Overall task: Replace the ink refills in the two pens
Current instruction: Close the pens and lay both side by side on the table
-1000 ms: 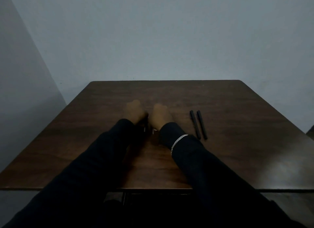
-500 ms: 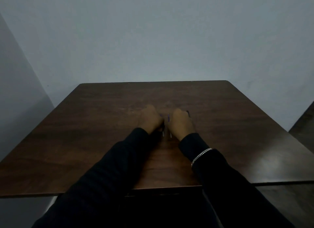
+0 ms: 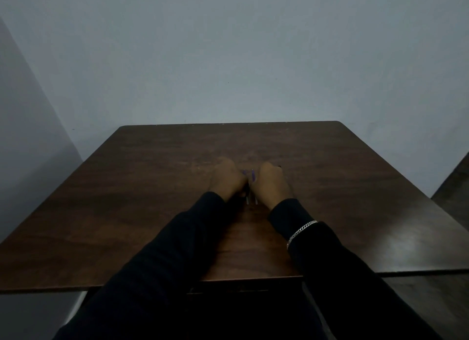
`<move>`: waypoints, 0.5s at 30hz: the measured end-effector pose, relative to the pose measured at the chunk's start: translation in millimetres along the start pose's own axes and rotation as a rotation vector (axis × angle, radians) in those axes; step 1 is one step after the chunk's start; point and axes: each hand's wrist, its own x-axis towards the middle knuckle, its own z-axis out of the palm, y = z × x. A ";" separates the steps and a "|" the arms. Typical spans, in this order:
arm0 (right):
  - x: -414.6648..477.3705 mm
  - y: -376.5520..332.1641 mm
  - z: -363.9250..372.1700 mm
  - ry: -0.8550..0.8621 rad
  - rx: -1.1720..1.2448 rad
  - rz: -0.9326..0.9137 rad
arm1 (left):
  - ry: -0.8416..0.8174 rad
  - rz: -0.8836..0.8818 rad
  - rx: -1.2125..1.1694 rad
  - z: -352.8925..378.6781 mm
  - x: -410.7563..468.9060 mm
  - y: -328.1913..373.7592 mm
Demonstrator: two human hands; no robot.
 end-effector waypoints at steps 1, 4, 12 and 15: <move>0.1 0.1 0.0 -0.010 0.010 0.009 | -0.008 -0.008 -0.010 -0.6 -0.4 0.1; -2.2 -1.2 -2.6 -0.025 0.022 0.008 | -0.018 -0.021 -0.029 -4.5 -3.5 -0.1; -7.9 4.0 -11.9 0.036 0.072 -0.037 | 0.027 0.084 0.013 -16.5 -15.7 -7.5; -9.0 3.0 -12.4 0.068 0.076 -0.149 | 0.106 0.204 0.127 -22.7 -21.1 -4.2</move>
